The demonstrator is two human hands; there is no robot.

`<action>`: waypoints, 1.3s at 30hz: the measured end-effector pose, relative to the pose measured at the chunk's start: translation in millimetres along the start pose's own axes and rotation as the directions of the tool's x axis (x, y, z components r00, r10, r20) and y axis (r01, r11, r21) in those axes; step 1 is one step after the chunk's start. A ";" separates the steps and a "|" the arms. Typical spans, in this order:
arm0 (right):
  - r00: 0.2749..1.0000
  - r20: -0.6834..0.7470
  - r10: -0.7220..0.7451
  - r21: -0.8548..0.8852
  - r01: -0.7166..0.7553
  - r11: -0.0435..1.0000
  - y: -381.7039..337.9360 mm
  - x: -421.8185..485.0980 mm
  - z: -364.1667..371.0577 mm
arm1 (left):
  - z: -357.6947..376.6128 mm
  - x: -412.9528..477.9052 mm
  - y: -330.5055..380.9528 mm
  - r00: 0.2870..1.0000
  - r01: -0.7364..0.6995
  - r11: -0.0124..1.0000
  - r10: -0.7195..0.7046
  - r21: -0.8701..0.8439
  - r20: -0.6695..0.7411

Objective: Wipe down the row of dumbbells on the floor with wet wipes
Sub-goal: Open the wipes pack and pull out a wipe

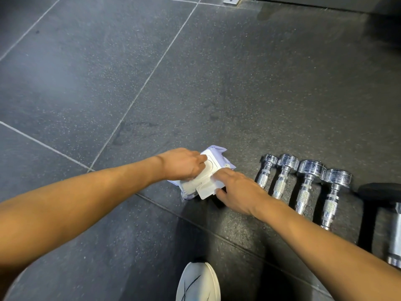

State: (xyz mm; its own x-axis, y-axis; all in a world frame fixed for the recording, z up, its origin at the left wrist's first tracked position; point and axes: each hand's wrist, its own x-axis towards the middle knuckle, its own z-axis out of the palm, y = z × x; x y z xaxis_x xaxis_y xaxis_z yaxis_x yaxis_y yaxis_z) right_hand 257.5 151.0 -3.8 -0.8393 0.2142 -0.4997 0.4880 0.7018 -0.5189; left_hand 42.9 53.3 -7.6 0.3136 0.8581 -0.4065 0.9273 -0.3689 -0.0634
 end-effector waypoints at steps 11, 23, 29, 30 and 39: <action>1.000 -0.023 0.004 -0.022 -0.005 1.000 -8.2 9.2 -2.2 | 12.2 -6.3 -4.3 0.964 -0.077 0.989 0.107 0.130 -0.245; 0.999 -0.036 0.019 0.010 -0.019 1.000 -2.7 10.4 1.6 | 12.1 -2.5 -15.8 0.974 -0.151 0.989 0.148 -0.004 -0.173; 0.999 -0.029 0.014 0.031 -0.013 0.999 -0.8 7.1 1.8 | 10.3 -5.6 -20.3 0.980 -0.174 0.985 0.174 0.009 -0.093; 0.999 -0.027 0.018 0.033 -0.017 0.999 -1.6 6.8 1.4 | 10.6 -5.7 -18.6 0.977 -0.182 0.983 0.183 0.027 -0.113; 0.999 -0.038 0.010 0.004 -0.010 1.000 -3.5 6.5 0.2 | 16.3 -0.9 -8.8 0.955 -0.133 0.988 0.148 0.075 -0.255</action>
State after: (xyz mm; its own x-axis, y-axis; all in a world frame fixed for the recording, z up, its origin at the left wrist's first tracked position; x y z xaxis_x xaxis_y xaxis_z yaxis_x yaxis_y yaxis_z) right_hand 250.4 149.8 -5.4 -0.8428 0.2472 -0.4781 0.4975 0.6966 -0.5169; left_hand 31.2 50.0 -21.5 0.4888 0.8566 -0.1650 0.8595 -0.5053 -0.0772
